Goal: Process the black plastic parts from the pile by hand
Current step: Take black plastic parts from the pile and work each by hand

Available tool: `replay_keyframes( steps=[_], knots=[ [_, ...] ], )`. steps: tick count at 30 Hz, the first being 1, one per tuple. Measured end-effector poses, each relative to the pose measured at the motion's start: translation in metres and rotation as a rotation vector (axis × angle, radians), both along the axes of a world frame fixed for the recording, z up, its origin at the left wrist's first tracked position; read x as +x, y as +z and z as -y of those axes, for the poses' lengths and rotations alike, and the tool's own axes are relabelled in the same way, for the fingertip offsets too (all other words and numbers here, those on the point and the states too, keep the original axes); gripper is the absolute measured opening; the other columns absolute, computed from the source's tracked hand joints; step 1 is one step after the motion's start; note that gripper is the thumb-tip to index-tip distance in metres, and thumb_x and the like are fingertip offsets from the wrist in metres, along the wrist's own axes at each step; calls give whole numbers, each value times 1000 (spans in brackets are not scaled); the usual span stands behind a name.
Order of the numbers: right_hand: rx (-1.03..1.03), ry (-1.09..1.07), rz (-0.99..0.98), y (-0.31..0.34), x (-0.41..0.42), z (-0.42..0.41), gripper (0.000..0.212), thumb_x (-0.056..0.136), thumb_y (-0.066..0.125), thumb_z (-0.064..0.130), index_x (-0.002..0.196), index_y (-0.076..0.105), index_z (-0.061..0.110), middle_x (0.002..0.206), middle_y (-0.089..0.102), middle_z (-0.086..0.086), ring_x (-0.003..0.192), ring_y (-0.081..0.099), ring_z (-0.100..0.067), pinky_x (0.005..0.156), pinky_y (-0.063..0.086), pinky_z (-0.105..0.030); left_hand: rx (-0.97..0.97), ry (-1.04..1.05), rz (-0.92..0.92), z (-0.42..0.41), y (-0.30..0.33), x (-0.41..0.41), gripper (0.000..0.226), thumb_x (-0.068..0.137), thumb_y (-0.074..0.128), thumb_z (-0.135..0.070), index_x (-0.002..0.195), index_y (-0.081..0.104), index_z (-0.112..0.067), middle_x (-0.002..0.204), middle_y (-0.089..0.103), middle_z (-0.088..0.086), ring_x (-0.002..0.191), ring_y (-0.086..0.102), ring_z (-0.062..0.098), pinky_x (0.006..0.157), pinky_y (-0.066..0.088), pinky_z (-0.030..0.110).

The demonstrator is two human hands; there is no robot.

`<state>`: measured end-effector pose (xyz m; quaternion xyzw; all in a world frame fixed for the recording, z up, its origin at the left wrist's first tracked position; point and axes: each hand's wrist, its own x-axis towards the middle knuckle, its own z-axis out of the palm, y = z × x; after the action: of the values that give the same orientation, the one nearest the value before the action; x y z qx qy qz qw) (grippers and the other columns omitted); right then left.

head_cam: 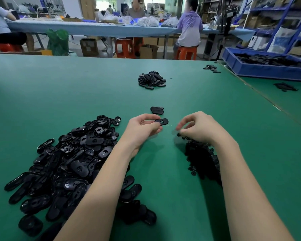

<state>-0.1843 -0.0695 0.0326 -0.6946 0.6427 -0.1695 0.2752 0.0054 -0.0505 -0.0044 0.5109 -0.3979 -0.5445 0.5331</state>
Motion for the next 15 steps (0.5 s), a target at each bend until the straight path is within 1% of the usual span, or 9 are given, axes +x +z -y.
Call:
replay_keyframes(
  steps=[1,2,3,5,7,9,12,15],
  knots=[
    [11,18,175,-1,0,0,11,84,73,19,86,78,29,79,73,6,63,60,-8,63,48,-19,2,-6,-5,0,0,-1,19,88,66,7,98,72,-8,100,73,15,85,72,22,82,60,23],
    [13,27,329,-3,1,-1,9,86,74,18,88,78,25,75,69,5,57,55,-7,57,45,-16,2,-11,-10,0,0,-1,18,88,66,6,98,72,-8,99,74,15,85,72,22,83,59,24],
    [-2,31,440,-4,3,-1,7,88,74,18,89,78,23,73,66,3,55,52,-6,53,41,-14,2,-18,-18,0,0,-2,17,88,66,6,98,72,-8,98,74,15,84,72,22,84,59,25],
    [-53,38,532,-8,7,0,8,91,72,16,90,78,22,70,61,4,54,50,-6,49,38,-12,7,-40,-59,0,1,-2,17,88,67,6,99,71,-6,95,75,15,83,72,22,84,59,24],
    [-116,38,532,-12,12,1,12,92,70,14,89,78,23,70,62,5,54,47,-8,51,38,-15,18,-64,-122,-1,2,-2,17,88,67,7,100,70,-4,90,75,13,83,73,23,83,60,23],
    [-184,30,471,-15,15,2,14,92,70,17,87,77,27,72,68,10,51,46,-7,52,41,-18,18,-80,-172,-3,4,-1,17,88,67,8,101,69,-4,87,76,11,84,73,23,82,60,23],
    [-315,37,325,-17,18,4,14,87,70,23,83,76,35,79,74,17,50,50,-2,56,45,-21,10,-89,-235,-4,6,1,17,88,66,9,100,68,-2,88,77,13,82,75,22,79,60,22],
    [-432,65,154,-17,21,4,10,82,69,31,81,73,40,81,71,28,56,55,0,58,40,-22,15,-85,-270,-3,6,1,17,88,66,9,100,68,-2,90,77,16,81,75,20,79,60,22]
  ],
)
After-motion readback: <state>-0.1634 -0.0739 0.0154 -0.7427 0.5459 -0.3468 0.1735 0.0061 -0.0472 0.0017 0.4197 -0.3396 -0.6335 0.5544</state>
